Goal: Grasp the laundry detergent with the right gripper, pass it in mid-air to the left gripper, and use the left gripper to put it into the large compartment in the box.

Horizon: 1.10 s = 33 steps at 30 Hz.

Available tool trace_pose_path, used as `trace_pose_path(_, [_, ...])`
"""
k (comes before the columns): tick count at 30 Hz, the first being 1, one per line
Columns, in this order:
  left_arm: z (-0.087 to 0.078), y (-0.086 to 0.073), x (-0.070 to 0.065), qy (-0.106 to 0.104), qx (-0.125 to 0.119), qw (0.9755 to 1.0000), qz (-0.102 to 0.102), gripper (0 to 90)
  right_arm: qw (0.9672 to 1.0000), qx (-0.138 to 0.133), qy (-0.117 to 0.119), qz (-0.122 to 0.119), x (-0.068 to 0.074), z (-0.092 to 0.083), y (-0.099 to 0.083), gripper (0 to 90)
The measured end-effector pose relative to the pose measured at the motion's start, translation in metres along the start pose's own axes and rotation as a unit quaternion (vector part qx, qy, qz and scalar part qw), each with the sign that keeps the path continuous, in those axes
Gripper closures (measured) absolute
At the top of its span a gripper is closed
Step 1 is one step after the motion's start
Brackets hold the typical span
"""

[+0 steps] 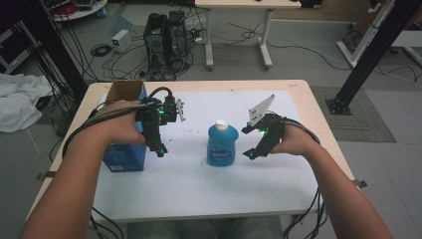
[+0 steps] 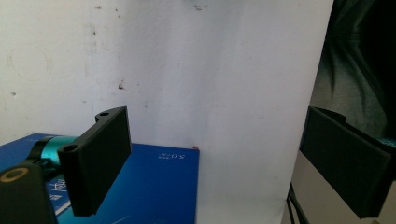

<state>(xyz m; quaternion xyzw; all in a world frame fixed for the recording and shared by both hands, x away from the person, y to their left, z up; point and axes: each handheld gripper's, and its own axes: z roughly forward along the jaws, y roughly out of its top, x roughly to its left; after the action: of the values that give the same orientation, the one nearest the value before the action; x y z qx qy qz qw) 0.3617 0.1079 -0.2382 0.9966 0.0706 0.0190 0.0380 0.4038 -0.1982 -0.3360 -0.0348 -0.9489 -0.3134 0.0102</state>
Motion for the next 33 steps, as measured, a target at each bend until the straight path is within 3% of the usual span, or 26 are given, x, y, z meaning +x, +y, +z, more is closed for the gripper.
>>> trace_pose_path(13, [-0.002, -0.010, -0.004, 0.005, -0.006, 1.0000, -0.006, 8.9, 0.9995, -0.028, 0.002, 0.014, -0.007, 0.031, 0.006, 13.1])
trace_pose_path(15, [-0.003, -0.011, -0.005, 0.006, -0.003, 1.0000, -0.002, 8.9, 0.9994, -0.035, 0.003, 0.005, -0.009, 0.036, 0.006, 13.1])
trace_pose_path(19, [-0.003, -0.012, -0.006, 0.006, -0.005, 1.0000, -0.006, 8.9, 0.9990, -0.042, 0.003, 0.014, -0.009, 0.045, 0.005, 13.1])
trace_pose_path(20, [-0.003, -0.013, -0.006, 0.007, -0.004, 0.9999, -0.006, 8.9, 0.9988, -0.049, 0.004, 0.007, -0.010, 0.048, 0.005, 13.1])
trace_pose_path(24, [-0.003, -0.014, -0.005, 0.005, -0.006, 0.9999, -0.008, 8.9, 0.9987, -0.051, 0.007, 0.001, -0.011, 0.053, 0.006, 13.1])
trace_pose_path(29, [-0.003, -0.013, -0.005, 0.006, -0.006, 0.9999, -0.011, 8.9, 0.9972, -0.074, 0.009, -0.001, -0.012, 0.060, 0.007, 13.1])
trace_pose_path(33, [-0.003, -0.014, -0.005, 0.004, -0.006, 0.9999, -0.009, 8.9, 0.9974, -0.071, 0.010, 0.004, -0.012, 0.063, 0.007, 13.1])
